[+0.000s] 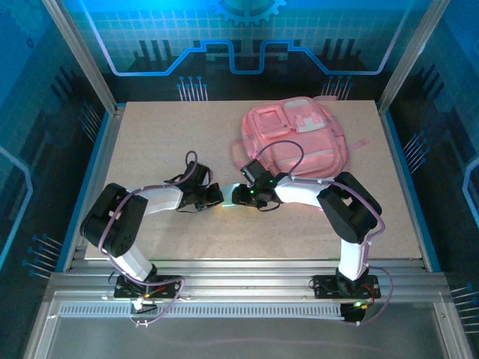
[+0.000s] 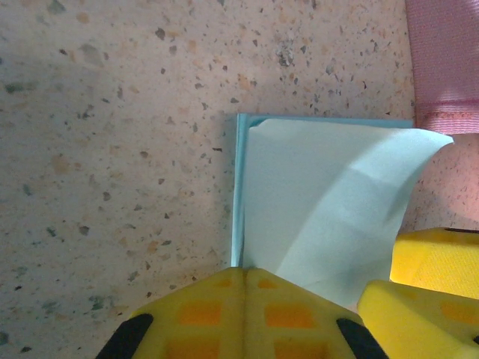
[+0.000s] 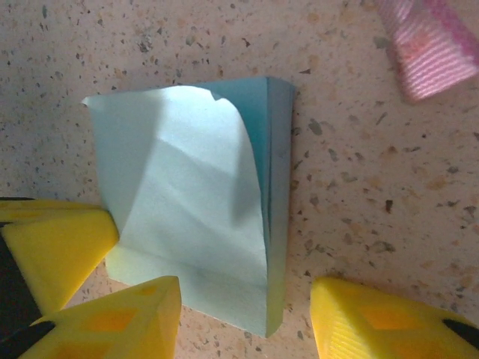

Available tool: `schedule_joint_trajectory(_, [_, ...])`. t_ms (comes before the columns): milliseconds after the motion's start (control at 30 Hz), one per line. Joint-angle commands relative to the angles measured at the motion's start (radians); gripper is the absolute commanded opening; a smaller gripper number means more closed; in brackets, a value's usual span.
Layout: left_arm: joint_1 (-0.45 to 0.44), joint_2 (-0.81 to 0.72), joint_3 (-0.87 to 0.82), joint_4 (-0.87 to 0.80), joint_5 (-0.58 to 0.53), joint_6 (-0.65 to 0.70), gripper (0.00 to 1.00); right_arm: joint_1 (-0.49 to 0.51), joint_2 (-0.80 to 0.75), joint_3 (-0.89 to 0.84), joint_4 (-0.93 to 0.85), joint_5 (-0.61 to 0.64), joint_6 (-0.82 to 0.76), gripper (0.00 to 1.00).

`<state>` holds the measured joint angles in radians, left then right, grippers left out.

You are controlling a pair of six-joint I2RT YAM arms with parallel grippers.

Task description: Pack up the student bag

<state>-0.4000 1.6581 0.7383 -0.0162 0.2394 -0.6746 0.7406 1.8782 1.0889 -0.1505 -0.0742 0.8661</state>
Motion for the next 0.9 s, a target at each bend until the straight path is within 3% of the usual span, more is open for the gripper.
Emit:
schedule_joint_trajectory(0, [0.001, 0.073, -0.069, -0.145, -0.054, 0.012, 0.0, 0.023, 0.036, 0.012, 0.125, -0.109, 0.045, 0.47])
schedule_joint_trajectory(200, [0.001, 0.072, -0.074, -0.136, -0.051, 0.004, 0.0, 0.006, -0.025, -0.031, 0.232, -0.18, 0.098, 0.46])
schedule_joint_trajectory(533, [0.002, 0.066, -0.069, -0.14, -0.046, 0.004, 0.0, -0.022, -0.115, -0.079, 0.278, -0.197, 0.143, 0.46])
schedule_joint_trajectory(867, [0.003, 0.06, -0.062, -0.144, -0.041, 0.001, 0.0, -0.026, -0.014, -0.057, 0.309, -0.199, 0.177, 0.4])
